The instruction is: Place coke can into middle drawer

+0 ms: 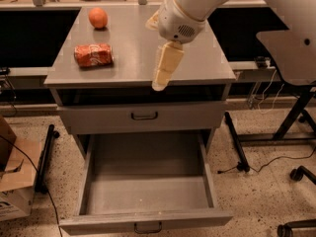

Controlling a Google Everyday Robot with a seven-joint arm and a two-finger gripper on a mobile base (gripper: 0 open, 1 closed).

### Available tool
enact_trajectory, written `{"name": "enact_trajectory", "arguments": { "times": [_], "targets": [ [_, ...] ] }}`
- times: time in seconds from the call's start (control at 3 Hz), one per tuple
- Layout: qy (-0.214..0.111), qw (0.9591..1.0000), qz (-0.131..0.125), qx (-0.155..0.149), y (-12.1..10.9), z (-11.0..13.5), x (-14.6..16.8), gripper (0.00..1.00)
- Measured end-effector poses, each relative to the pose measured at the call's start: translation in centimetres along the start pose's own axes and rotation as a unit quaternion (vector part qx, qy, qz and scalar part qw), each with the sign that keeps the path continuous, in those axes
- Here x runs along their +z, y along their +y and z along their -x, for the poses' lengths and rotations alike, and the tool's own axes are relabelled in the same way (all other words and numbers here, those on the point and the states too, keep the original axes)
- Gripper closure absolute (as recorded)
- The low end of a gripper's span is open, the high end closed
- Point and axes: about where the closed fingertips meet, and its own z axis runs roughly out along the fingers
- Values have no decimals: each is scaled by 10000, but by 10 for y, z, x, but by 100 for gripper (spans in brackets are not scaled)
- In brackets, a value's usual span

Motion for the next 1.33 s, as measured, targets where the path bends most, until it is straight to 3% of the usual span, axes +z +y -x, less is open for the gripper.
{"name": "enact_trajectory", "arguments": {
  "times": [0.33, 0.67, 1.0, 1.33],
  "targets": [
    [0, 10000, 0, 0, 0, 0, 0, 0],
    [-72, 10000, 21, 54, -24, 10, 34, 0],
    [-324, 9994, 32, 90, -71, 33, 84, 0],
    [-722, 9972, 67, 182, -99, 44, 117, 0]
  ]
}}
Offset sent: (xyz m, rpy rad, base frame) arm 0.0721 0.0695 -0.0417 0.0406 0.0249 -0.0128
